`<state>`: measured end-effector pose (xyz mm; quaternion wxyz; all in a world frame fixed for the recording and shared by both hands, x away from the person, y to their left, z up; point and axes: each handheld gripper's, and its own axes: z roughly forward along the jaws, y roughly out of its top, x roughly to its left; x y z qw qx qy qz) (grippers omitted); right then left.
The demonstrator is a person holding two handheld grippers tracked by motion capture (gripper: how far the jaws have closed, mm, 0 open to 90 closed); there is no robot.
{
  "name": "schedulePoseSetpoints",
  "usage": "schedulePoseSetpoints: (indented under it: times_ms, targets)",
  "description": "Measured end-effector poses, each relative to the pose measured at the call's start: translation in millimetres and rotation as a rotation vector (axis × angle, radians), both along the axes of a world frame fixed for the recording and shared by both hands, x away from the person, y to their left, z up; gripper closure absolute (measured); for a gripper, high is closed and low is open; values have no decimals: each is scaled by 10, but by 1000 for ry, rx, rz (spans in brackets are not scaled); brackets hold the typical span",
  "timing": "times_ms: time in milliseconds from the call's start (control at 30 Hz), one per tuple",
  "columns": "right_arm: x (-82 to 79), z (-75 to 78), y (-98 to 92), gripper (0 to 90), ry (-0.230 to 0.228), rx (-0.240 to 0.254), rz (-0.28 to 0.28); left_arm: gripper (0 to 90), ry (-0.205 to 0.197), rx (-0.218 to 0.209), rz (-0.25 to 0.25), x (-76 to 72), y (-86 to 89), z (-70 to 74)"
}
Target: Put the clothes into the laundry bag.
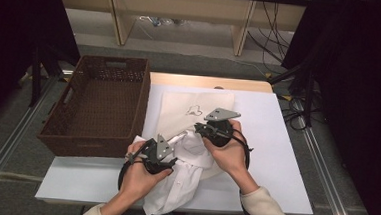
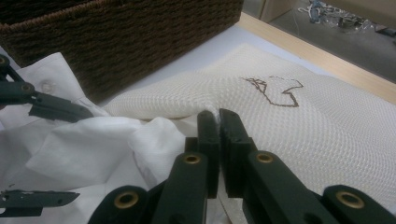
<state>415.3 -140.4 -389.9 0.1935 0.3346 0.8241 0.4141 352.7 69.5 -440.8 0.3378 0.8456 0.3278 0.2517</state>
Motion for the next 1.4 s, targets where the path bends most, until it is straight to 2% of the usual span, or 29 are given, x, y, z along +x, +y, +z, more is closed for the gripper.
schedulePoseSetpoints:
  times_ms: [67,200,233,267,333,367,433,467,533,667,700,733,800,833,933,967,1000,1067,1100,1133,1167,1233,1267,1333,1400]
  targets:
    - [4,-1,-2,892,-14,-8,10,323,-12,14,34,26,8,-20]
    - [-2,0,5,892,-2,-2,8,278,19,68,54,79,12,-96]
    - [-11,1,9,892,11,1,8,298,41,69,56,92,16,-125]
    - [1,-2,7,892,-6,-2,12,328,51,83,61,107,20,-153]
    - [-4,0,6,892,-1,-2,6,393,60,109,58,125,21,-195]
    - [1,-4,3,892,-7,-12,18,460,67,117,66,124,21,-202]
    - [8,-10,7,892,-17,-16,24,553,58,139,76,123,20,-197]
    - [2,-8,9,892,-2,-12,17,613,58,126,67,120,25,-188]
    - [-1,-2,5,892,0,-5,4,709,68,108,58,116,30,-170]
    - [10,-8,-8,892,-7,-9,8,793,69,52,39,69,-4,-136]
    - [10,-9,-7,892,-6,-9,9,798,71,12,35,48,-18,-118]
    - [12,-9,-7,892,-9,-11,10,802,51,-4,7,54,-16,-94]
    - [9,-3,-9,892,-4,-11,8,806,55,-48,-29,36,-19,-34]
    - [10,-1,-10,892,-4,-12,9,807,70,-101,-19,15,-38,-16]
    - [1,1,-8,893,2,-7,-3,806,67,-187,-52,3,-66,75]
    - [3,1,-4,892,-4,-6,-5,806,83,-240,-38,-19,-104,98]
    - [-3,2,1,893,-3,-5,-10,807,82,-263,-56,-14,-119,130]
    - [-5,6,6,892,-14,-6,-5,806,81,-297,-51,-16,-182,168]
    - [-2,9,2,892,-24,-11,-2,806,79,-269,-72,-1,-178,190]
    - [-10,11,7,893,-10,-3,-4,806,67,-260,-84,19,-198,202]
    - [-12,10,10,892,-6,4,-3,806,57,-268,-81,32,-221,197]
    - [-5,14,2,892,-18,-6,10,805,57,-279,-78,65,-255,195]
    - [-9,15,5,893,-17,-6,10,805,66,-295,-61,72,-278,192]
    - [-14,24,7,893,-32,-7,4,805,63,-285,-60,123,-293,186]
    - [-27,33,16,893,-17,1,8,805,61,-269,-47,176,-314,171]
